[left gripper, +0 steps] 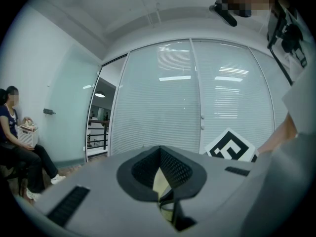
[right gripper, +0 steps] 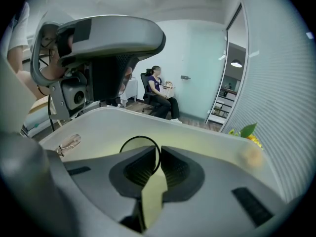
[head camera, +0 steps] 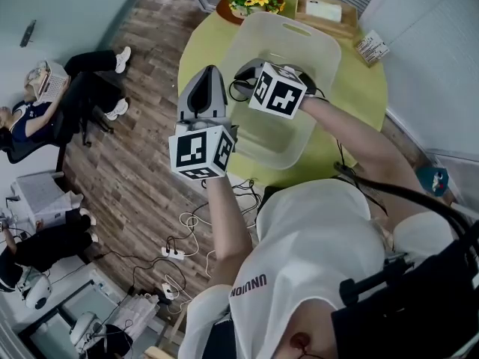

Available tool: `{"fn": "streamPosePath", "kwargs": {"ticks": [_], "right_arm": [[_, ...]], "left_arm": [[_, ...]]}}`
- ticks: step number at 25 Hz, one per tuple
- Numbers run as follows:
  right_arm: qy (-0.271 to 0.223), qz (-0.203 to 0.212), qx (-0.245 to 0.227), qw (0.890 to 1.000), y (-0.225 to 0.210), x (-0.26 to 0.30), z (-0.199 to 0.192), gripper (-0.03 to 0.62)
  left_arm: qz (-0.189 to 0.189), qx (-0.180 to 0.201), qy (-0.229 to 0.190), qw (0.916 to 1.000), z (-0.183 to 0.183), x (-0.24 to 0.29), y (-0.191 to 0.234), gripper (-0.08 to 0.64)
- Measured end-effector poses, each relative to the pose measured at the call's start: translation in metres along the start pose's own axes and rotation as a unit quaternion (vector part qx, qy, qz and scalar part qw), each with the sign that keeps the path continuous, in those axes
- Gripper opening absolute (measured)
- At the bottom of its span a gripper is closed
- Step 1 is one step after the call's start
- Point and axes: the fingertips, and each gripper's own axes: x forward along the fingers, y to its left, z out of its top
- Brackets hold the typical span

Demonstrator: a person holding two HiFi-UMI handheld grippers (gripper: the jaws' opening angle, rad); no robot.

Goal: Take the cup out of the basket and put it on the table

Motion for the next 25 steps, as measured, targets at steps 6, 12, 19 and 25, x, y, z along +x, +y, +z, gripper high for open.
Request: {"fn": "streamPosePath", "kwargs": {"ticks": [6, 12, 19, 25], "right_arm": [[-0.014, -0.013, 0.009, 1.000, -0.006, -0.009, 0.005, 0.046], [-0.032, -0.035, 0.009, 0.999, -0.015, -0.022, 0.012, 0.046], [-0.043, -0.059, 0.000, 0.997, -0.022, -0.030, 0.016, 0.047], [-0.057, -0.079, 0.003, 0.995, -0.028, -0.041, 0.020, 0.047]], "left_arm": [[0.003, -0.003, -0.003, 1.0000, 0.002, -0.001, 0.006, 0.012], [-0.001, -0.005, -0.002, 1.0000, 0.003, 0.000, 0.005, 0.012], [0.002, -0.006, 0.000, 1.0000, 0.001, 0.000, 0.006, 0.012], [0.005, -0.008, -0.002, 1.0000, 0.002, -0.001, 0.007, 0.012]]}}
